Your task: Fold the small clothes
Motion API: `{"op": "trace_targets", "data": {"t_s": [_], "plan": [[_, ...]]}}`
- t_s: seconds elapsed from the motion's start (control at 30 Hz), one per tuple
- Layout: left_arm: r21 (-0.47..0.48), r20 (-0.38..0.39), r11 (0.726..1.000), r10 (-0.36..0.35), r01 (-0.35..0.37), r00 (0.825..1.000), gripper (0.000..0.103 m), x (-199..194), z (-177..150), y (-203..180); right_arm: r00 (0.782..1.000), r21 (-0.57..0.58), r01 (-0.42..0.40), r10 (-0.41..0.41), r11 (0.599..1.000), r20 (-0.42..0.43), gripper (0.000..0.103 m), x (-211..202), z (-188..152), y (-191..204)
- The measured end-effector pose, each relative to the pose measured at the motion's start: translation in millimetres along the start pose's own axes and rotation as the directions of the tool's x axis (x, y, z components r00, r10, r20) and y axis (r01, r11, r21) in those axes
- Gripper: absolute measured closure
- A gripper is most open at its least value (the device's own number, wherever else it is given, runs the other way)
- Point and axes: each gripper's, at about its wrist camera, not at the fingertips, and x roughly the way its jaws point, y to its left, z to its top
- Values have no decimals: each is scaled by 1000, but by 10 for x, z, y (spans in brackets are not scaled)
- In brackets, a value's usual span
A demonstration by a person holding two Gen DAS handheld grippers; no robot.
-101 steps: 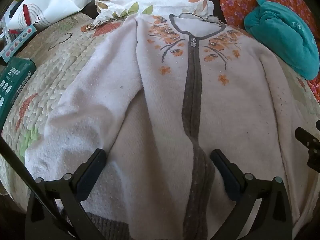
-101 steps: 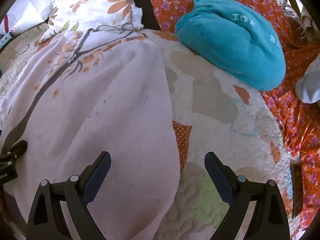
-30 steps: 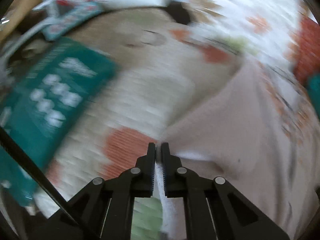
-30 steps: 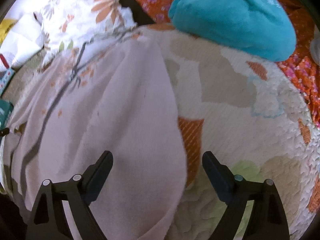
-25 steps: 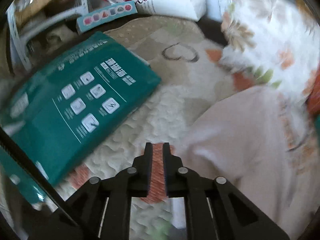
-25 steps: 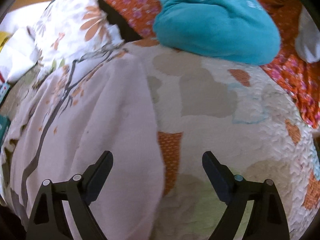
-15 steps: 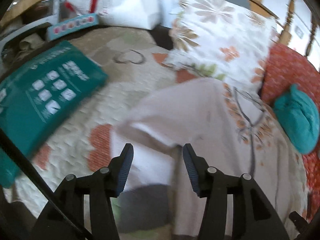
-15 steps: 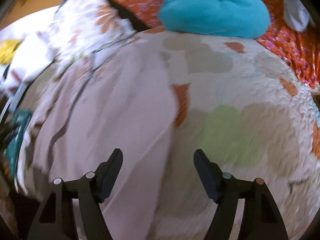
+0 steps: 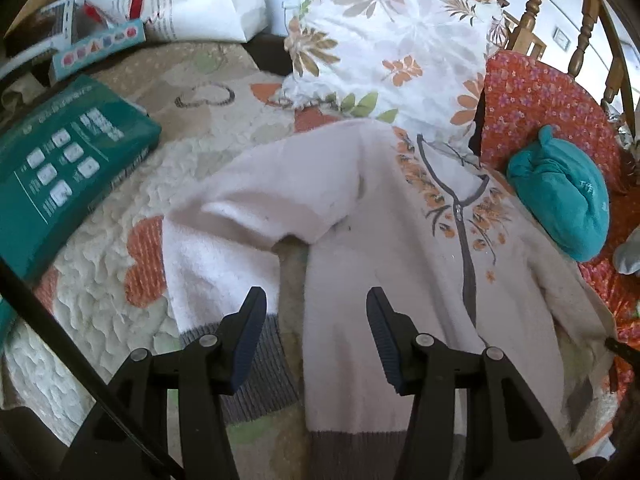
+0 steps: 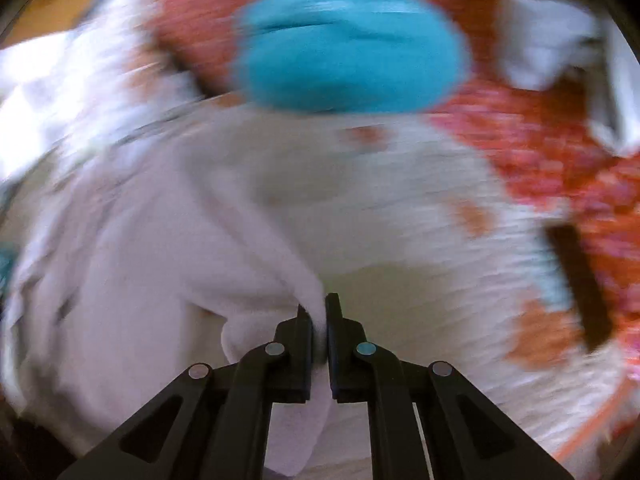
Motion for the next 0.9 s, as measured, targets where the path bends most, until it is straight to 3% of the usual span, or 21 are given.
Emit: {"op": "trace_targets", "data": {"t_s": [0.03,0.07,0.13,0.17,0.2,0.27,0.37,0.4,0.43,0.5,0.57,0.6,0.63,0.7,0.73,0.77,0.9], "plan": [[-13,-23,1000,-22,22,999,52,24,-22,22,996,19,84,-84,996,-25,87,89,45,-93],[-23,-42,999,-40,39,998,52,41,-44,39,994,63,100,-98,993,-43,87,104,41,-193],[-30,-82,997,-76,73,994,52,84,-110,47,999,98,-46,48,994,-14,84,-35,-85,-182],[-31,-108,995,-96,93,989,52,115,-157,44,988,71,-154,155,986,-12,71,-129,-211,-30],[-35,-137,993,-116,112,984,51,150,-213,43,977,45,-209,210,977,-20,61,-174,-297,99],[-49,-191,989,-149,143,970,51,232,-337,25,934,-6,-354,353,935,-62,60,-245,-612,425],[-28,-211,987,-162,160,964,49,263,-493,-67,881,-22,-459,452,888,-138,60,-229,-1004,765],[-6,-204,988,-155,157,967,43,254,-540,-117,869,-23,-479,470,877,-154,60,-197,-1117,853],[17,-193,987,-153,159,969,39,235,-596,-177,864,-26,-488,478,873,-156,60,-194,-1196,917],[34,-201,984,-165,175,966,39,244,-670,-271,885,-66,-463,456,884,-100,50,-291,-1343,1062],[75,-206,982,-153,172,966,49,244,-747,-410,904,-115,-426,419,897,-80,47,-356,-1426,1223],[126,-202,984,-99,126,974,77,243,-777,-505,914,-138,-406,400,903,-66,49,-370,-1436,1294],[153,-212,982,-76,110,974,92,254,-774,-545,915,-173,-403,400,899,-52,53,-384,-1465,1380],[151,-220,983,-69,104,973,93,224,-720,-565,915,-193,-401,400,895,-46,86,-387,-1424,1418],[145,-211,985,-64,96,975,93,171,-685,-551,895,-171,-447,442,878,-65,97,-368,-1380,1388],[143,-189,987,-47,75,981,94,89,-656,-527,872,-111,-489,481,865,-93,97,-322,-1303,1327],[102,-168,993,-42,60,985,94,-283,-694,-361,819,-32,-567,558,823,-134,97,-471,-1353,1091]]}}
